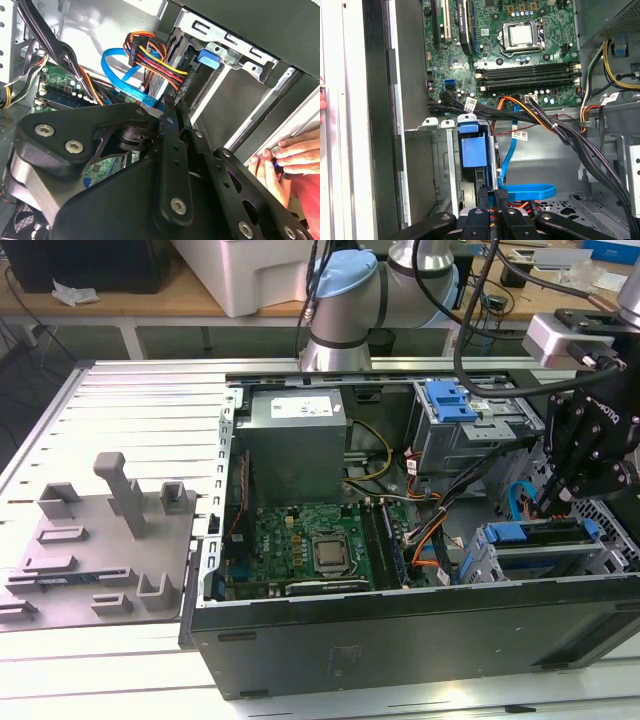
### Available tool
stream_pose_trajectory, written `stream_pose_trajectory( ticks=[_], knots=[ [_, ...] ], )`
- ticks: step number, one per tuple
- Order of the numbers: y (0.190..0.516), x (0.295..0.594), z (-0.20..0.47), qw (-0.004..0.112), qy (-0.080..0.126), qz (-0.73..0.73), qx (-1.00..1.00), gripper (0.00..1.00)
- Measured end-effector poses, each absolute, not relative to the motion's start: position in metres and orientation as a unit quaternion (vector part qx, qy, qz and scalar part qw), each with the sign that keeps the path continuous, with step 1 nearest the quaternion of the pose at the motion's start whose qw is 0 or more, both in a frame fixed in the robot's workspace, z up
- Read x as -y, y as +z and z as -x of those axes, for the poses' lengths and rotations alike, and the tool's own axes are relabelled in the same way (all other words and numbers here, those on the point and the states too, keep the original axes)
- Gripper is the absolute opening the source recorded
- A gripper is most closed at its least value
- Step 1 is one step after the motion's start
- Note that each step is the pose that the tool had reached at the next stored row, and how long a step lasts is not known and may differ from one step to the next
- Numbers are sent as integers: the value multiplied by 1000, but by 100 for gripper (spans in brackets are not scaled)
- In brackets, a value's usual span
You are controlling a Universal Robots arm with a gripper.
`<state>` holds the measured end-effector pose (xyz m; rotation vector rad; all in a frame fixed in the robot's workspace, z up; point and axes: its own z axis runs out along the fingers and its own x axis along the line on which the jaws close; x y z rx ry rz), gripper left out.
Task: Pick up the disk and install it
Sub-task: 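Insert the second disk wire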
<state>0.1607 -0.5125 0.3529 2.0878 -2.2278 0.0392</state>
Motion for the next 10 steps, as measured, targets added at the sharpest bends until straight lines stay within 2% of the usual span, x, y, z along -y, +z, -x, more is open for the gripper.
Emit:
stream_pose_trajectory(
  ticks=[10],
  knots=[
    [351,513,-161,44,13,-683,729,16]
  ],
)
